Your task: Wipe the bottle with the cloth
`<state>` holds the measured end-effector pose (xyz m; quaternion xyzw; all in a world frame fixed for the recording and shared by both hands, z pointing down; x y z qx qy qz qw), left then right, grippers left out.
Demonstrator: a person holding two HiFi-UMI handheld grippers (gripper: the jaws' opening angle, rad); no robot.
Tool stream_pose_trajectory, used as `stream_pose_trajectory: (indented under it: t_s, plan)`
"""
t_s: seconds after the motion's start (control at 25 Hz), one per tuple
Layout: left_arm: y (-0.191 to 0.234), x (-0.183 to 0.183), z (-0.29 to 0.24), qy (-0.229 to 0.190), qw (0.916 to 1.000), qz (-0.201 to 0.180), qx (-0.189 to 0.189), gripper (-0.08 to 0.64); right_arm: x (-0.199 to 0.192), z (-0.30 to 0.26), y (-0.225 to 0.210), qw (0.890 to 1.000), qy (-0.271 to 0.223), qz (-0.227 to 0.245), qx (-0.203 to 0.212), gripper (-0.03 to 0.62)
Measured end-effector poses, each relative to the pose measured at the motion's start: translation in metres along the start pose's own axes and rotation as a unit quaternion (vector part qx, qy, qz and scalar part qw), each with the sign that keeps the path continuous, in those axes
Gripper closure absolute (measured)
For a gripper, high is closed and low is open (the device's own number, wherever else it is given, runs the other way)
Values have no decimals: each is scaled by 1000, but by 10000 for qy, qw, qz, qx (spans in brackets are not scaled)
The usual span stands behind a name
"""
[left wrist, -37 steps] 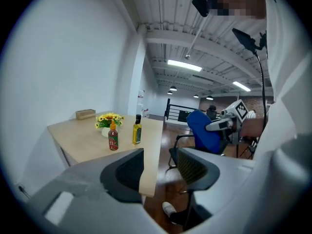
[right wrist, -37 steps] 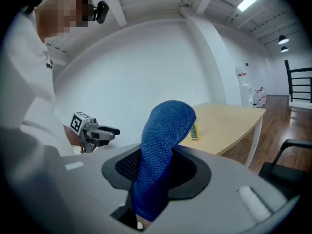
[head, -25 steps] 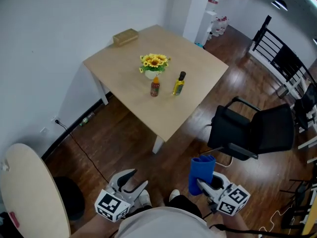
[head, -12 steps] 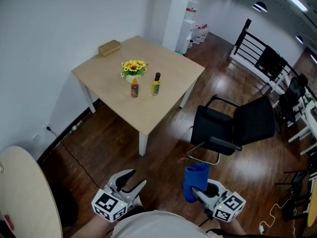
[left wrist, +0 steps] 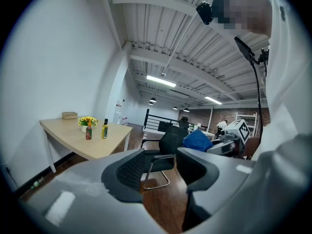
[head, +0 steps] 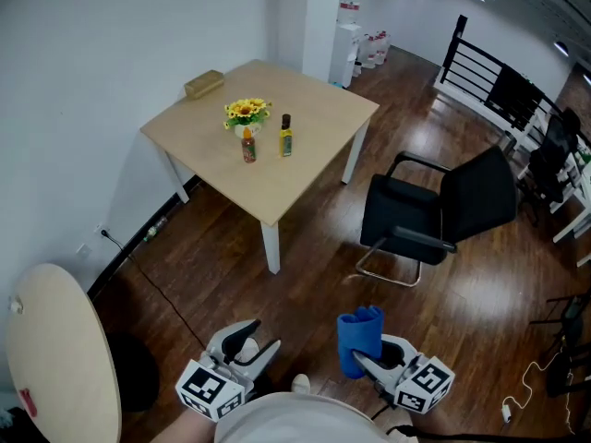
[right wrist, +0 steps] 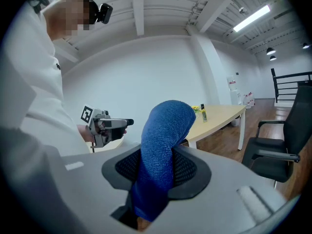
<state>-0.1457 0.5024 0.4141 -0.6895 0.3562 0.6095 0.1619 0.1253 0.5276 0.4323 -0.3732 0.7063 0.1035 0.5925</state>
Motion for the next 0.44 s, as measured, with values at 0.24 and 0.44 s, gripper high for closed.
stream_pose_trajectory:
  t_s: [0.24, 0.44]
  plan:
    - [-22, 1, 0, 260, 9989, -323, -224, 345, -2, 13, 12, 9996, -263, -28, 18, 446]
    - [-28, 15, 3, 171, 9980, -552, -267, 345, -4, 9, 21, 9994, -340, 32, 89, 446]
Point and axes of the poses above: the fingertips, and each gripper's own axes: z backward along the fingers, y to its left, x out of its top, the point moved 7 cm from there along z, backward along the fingers, and after that the axes turned 2 degrees about -y, right-handed, at the moved point
